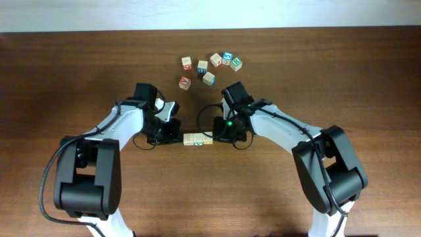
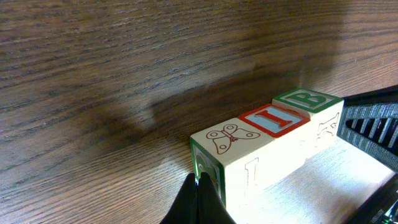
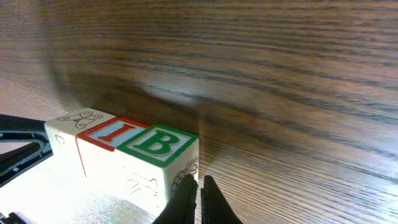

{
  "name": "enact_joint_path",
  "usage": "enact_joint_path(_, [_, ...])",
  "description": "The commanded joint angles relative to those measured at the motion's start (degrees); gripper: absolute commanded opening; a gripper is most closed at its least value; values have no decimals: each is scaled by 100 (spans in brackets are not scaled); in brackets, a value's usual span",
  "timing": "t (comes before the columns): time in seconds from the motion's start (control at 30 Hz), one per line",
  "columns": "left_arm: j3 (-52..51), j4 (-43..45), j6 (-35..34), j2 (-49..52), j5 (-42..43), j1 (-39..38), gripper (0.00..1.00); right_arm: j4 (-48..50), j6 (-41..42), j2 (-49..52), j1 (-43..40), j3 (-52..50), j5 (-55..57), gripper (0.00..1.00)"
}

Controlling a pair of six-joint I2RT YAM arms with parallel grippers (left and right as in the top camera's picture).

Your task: Rotate 3 blocks

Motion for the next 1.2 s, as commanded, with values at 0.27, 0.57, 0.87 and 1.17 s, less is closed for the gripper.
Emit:
enact_joint_path(0.27, [-39, 13, -37, 61, 201, -11, 0, 109, -24, 74, 63, -31, -74, 5])
enact_joint_path(0.57, [-39, 13, -39, 61, 232, -11, 0, 107, -24, 74, 66, -31, -76, 5])
enact_joint_path(0.87, [-39, 20, -37, 61, 229, -11, 0, 205, -116, 72, 127, -31, -203, 5])
enact_joint_path(1.17, [-39, 20, -37, 61, 232, -11, 0, 334, -306, 72, 129, -28, -476, 5])
